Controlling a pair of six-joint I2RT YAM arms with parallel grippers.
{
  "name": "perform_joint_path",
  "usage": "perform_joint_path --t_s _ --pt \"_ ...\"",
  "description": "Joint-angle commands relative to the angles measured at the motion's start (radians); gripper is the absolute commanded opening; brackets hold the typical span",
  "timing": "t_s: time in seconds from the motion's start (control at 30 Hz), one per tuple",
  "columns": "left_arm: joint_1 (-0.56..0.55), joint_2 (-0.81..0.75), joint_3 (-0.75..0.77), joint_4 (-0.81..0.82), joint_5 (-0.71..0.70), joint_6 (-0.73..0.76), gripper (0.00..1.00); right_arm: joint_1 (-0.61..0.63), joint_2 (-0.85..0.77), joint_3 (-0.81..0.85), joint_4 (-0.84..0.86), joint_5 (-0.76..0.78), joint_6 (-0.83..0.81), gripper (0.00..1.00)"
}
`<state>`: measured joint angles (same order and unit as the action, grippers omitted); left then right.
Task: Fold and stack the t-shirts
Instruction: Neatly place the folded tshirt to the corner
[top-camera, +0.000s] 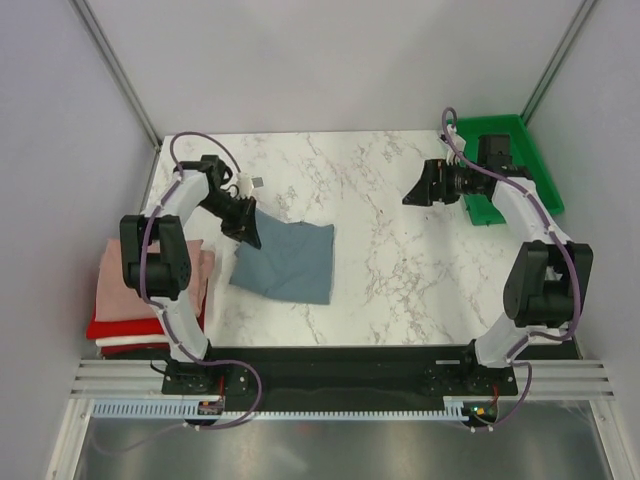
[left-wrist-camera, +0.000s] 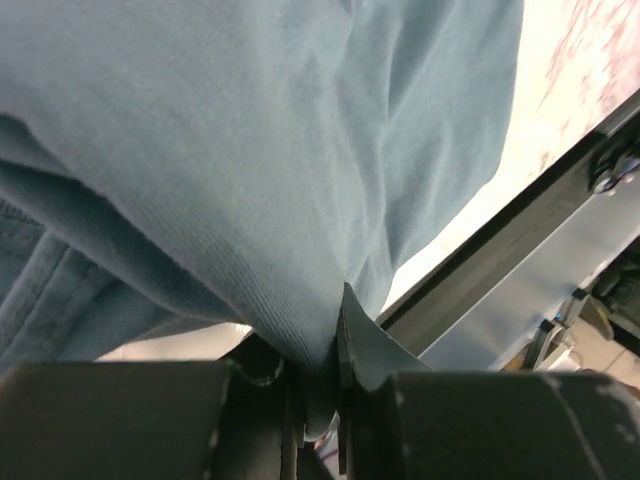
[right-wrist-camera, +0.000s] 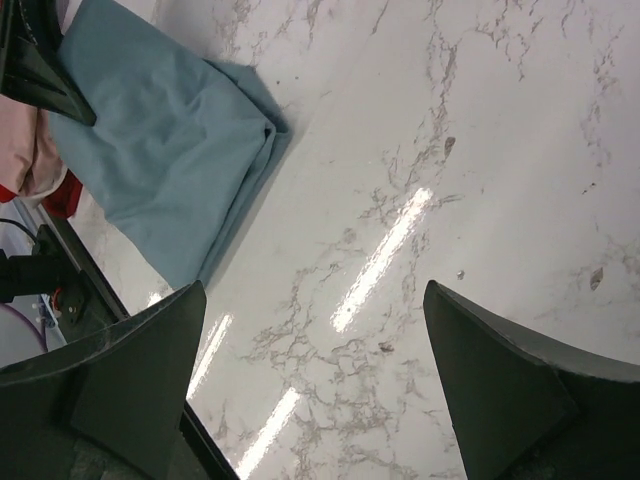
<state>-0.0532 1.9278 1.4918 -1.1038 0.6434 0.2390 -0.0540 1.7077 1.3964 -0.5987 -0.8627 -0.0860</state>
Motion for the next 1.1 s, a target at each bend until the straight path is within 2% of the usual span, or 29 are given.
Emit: perform_joint_path --t_s 0.0,0.17,0.33,0.7,0.87,1.07 --pt "0.024 -0.137 0.004 -0.174 -0.082 0.146 0.02 -0.006 -0.12 -0.059 0.034 -0.036 -0.046 0.98" --pt "0.052 -0.248 -0.021 -0.295 -0.135 0.206 0.02 -0.012 -0.2 -0.14 0.043 -0.055 -0.049 0.98" --pt "0.125 -0.398 -0.074 -0.379 -0.2 0.276 0.02 -0.012 -0.246 -0.172 0.045 -0.065 -0.055 0.98" --pt "0.147 -0.72 -0.254 -0.436 -0.316 0.318 0.02 -0.012 -0.298 -0.188 0.04 -0.079 -0.063 0.98" --pt "0.15 -0.816 -0.258 -0.439 -0.401 0.335 0.02 -0.012 -0.319 -0.201 0.042 -0.082 -0.064 0.98" --pt "0.185 -0.875 -0.188 -0.439 -0.47 0.384 0.02 -0.012 -0.321 -0.208 0.042 -0.085 -0.078 0.98"
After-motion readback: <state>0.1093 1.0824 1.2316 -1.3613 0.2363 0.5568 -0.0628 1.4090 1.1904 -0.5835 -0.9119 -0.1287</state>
